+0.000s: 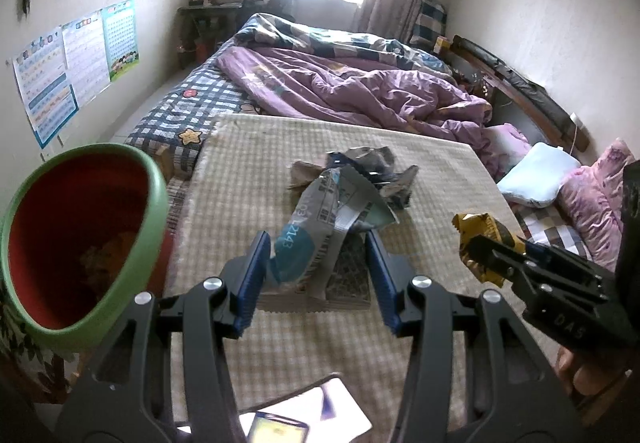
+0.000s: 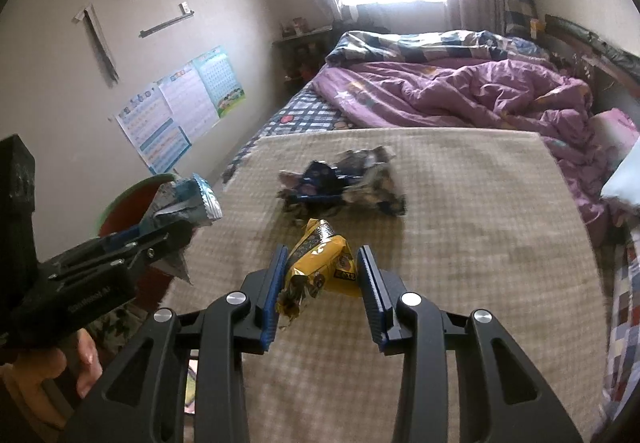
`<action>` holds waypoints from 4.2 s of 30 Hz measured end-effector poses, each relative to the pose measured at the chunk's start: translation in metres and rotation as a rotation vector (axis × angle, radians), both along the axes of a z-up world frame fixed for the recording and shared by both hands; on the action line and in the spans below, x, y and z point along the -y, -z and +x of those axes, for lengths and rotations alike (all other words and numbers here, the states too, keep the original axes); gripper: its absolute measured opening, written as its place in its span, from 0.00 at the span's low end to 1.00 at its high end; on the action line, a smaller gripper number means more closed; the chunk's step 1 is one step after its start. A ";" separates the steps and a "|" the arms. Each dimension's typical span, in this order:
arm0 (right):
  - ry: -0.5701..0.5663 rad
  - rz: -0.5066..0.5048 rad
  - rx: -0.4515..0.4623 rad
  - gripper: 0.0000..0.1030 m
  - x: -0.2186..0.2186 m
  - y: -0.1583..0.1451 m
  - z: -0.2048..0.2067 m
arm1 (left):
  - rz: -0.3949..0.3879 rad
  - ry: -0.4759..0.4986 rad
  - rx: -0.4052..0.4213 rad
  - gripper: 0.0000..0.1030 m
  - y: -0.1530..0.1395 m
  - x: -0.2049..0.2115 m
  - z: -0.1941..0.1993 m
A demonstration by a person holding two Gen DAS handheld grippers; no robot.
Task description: Collect trash
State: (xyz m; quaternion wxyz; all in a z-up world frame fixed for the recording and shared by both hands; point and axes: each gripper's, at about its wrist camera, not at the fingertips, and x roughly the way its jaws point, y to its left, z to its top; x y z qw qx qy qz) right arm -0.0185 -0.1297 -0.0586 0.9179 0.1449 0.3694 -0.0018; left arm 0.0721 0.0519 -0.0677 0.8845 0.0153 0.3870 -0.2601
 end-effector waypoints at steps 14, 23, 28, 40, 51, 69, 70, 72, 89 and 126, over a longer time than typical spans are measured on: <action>-0.093 -0.001 0.002 0.35 -0.089 0.003 0.042 | 0.009 -0.092 -0.013 0.45 0.005 -0.086 0.030; -0.146 -0.035 0.042 0.35 -0.126 -0.012 0.068 | -0.003 -0.136 -0.005 0.45 0.004 -0.122 0.046; -0.169 -0.034 0.079 0.35 -0.143 -0.025 0.083 | -0.005 -0.146 -0.014 0.45 0.009 -0.133 0.051; -0.243 -0.014 0.039 0.35 -0.185 -0.012 0.115 | 0.009 -0.209 -0.045 0.45 0.023 -0.169 0.067; -0.288 -0.011 -0.003 0.36 -0.214 0.010 0.140 | 0.016 -0.249 -0.080 0.45 0.037 -0.193 0.085; -0.165 0.024 -0.020 0.64 -0.179 0.022 0.148 | 0.020 -0.281 -0.108 0.62 0.048 -0.209 0.098; -0.109 0.025 -0.018 0.65 -0.163 0.023 0.146 | 0.020 -0.280 -0.105 0.63 0.047 -0.208 0.097; 0.006 0.023 -0.021 0.67 -0.132 0.026 0.142 | 0.020 -0.278 -0.101 0.63 0.046 -0.205 0.097; 0.548 0.332 -0.038 0.71 0.033 0.081 0.111 | 0.041 -0.242 -0.046 0.63 0.025 -0.174 0.075; 0.099 0.194 -0.137 0.26 0.122 0.063 -0.017 | -0.006 -0.077 -0.299 0.44 0.094 0.090 0.110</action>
